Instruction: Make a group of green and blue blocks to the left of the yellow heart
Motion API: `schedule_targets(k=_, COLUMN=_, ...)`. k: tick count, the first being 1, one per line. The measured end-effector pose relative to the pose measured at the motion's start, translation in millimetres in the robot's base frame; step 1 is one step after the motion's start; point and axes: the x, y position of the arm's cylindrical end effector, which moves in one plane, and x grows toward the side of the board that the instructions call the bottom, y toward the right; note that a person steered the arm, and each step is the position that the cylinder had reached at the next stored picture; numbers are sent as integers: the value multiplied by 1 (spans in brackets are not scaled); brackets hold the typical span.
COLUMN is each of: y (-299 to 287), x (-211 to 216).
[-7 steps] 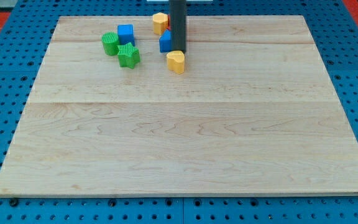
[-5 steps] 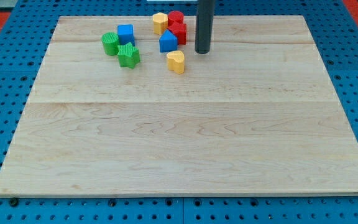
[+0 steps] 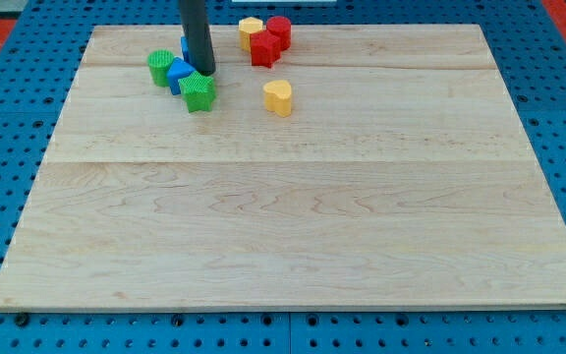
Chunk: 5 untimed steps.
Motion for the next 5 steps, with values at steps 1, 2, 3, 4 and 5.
schedule_targets(k=1, y=22, x=-13)
schedule_targets(k=2, y=17, x=-43)
schedule_targets(k=3, y=15, x=-68)
schedule_targets(k=4, y=-38, x=-61)
schedule_targets(k=5, y=-71, x=-28)
